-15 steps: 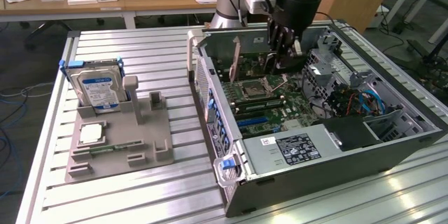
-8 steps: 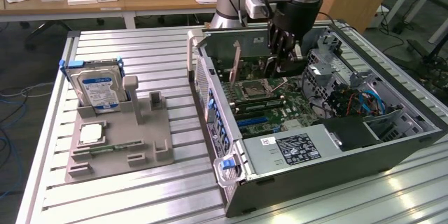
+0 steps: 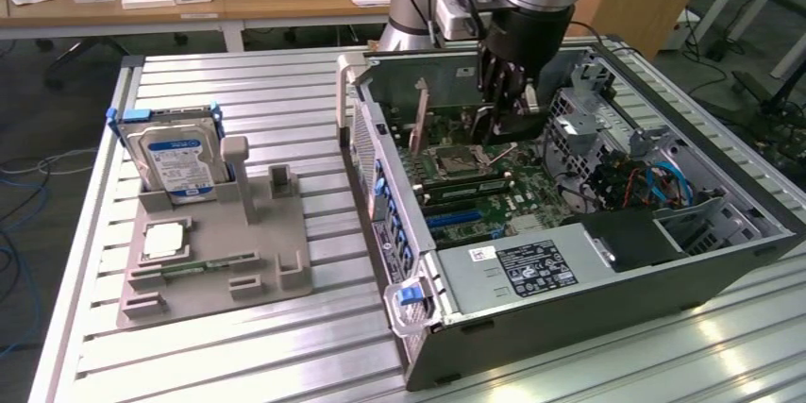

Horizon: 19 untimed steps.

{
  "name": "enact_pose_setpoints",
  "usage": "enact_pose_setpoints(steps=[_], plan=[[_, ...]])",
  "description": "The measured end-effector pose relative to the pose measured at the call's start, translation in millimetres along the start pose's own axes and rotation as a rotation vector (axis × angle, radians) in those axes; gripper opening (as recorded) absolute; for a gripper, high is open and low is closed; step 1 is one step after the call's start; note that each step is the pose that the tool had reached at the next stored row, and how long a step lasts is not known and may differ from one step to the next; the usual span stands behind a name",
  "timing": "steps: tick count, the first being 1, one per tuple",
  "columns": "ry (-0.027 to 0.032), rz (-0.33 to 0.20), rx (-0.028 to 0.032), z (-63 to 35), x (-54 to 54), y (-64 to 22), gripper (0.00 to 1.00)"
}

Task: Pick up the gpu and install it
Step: 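Insert the gpu into the slot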

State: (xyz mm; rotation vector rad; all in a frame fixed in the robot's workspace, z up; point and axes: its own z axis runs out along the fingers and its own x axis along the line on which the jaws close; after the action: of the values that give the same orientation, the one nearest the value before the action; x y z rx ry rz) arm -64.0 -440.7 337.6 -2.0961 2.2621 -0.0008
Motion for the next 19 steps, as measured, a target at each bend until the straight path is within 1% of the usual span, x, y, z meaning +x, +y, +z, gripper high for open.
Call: enact_pose_setpoints(steps=[6,13,19], plan=[[0.0001,0.000,0.0000,3.8,0.4,3.5,0.28],[0.0000,0.000,0.0000,5.1,0.8,6.2,0.28],[0.0000,0.000,-0.0002,6.7,7.8,5.9,0.28]])
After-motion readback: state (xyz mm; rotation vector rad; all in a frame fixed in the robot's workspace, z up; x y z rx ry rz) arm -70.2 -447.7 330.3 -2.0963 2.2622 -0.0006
